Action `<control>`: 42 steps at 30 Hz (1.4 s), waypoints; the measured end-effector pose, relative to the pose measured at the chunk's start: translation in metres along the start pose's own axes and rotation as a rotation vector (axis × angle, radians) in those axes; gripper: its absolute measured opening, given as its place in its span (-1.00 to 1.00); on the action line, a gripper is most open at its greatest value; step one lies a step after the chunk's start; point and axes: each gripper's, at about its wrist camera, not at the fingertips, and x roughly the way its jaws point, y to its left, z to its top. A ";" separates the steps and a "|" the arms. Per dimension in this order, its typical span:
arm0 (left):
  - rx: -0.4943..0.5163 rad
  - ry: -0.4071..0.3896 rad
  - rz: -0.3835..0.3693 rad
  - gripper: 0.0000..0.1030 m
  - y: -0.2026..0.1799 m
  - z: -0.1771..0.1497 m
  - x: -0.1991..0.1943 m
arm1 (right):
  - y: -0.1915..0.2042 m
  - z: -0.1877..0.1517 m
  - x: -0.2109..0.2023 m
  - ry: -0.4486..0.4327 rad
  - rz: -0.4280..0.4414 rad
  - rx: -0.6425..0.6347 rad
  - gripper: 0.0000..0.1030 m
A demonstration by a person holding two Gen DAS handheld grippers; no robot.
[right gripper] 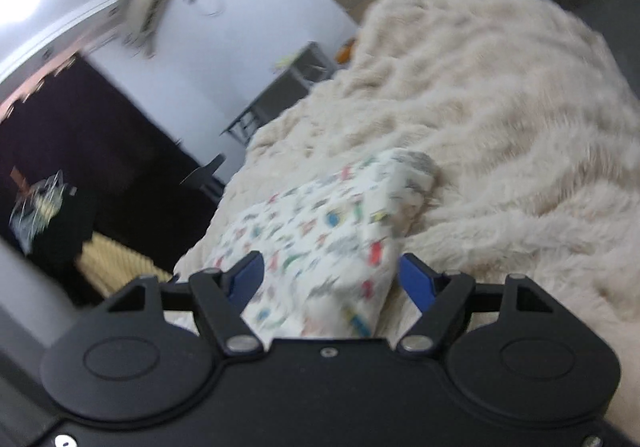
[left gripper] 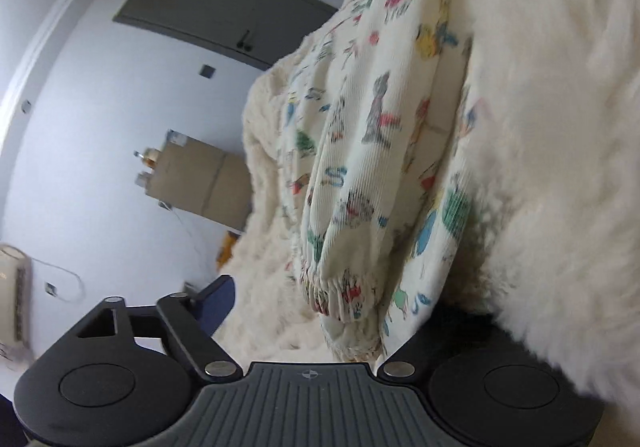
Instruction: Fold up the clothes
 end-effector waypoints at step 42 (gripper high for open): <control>-0.271 -0.035 -0.187 0.64 0.102 0.097 0.074 | -0.061 0.013 -0.066 -0.263 -0.137 0.317 -0.17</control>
